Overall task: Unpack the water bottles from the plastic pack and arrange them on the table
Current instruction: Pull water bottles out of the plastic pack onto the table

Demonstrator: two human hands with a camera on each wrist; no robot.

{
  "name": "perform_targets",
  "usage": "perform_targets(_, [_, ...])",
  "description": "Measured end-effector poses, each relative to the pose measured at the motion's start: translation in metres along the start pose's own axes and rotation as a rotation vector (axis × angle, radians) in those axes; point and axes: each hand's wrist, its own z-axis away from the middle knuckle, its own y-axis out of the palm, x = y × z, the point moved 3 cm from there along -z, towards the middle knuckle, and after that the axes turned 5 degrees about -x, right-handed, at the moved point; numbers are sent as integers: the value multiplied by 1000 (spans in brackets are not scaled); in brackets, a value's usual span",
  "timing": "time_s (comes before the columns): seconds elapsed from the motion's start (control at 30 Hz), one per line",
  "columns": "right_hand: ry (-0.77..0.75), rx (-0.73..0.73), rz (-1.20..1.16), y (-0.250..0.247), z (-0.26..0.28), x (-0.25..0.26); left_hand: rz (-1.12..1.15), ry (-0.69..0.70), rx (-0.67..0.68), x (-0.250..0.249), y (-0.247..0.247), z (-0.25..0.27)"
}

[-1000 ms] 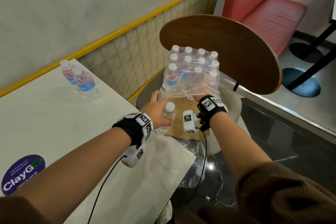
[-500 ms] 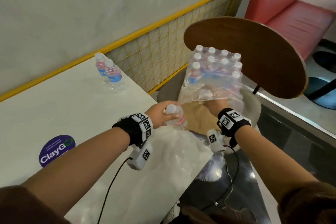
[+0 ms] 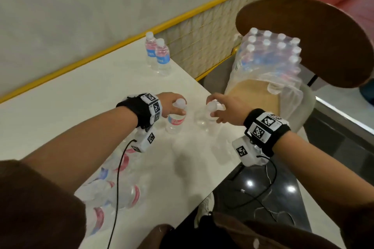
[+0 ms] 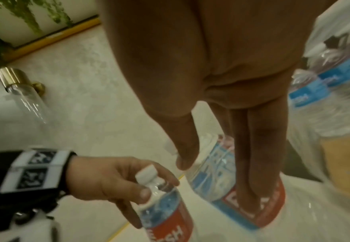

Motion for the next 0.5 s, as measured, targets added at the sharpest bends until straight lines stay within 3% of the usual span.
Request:
perform_targets(0.13, [-29, 249, -105, 41, 20, 27, -167, -40, 1, 15, -8, 20])
perform_targets(0.27, [-94, 498, -85, 95, 42, 59, -192, -101, 57, 24, -12, 40])
perform_targets(0.5, [-196, 564, -57, 160, 49, 103, -247, -118, 245, 41, -13, 63])
